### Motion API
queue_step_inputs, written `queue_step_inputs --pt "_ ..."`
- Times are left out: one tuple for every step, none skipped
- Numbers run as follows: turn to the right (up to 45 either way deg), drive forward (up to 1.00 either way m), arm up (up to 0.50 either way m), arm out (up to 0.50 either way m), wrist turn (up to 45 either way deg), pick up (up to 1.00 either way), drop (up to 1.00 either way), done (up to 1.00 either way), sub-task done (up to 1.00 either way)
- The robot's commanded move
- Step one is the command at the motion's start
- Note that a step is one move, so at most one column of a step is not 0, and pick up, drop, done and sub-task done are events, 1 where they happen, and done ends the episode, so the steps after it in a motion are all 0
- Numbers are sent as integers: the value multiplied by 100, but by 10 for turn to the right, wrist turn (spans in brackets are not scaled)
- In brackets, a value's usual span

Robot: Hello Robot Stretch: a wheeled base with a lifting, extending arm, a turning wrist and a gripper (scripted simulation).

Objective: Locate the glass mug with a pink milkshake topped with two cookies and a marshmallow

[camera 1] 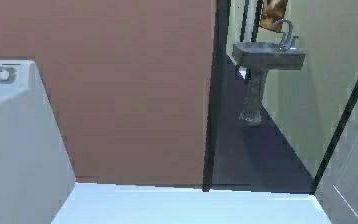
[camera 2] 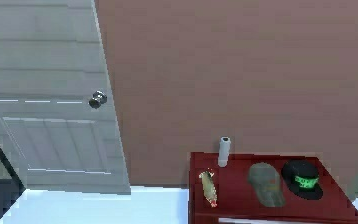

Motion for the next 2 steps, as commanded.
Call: queue_step_inputs --pt "90 0 0 0 0 0 0 0 0" --pt "0 15 0 0 0 0 0 0 0"
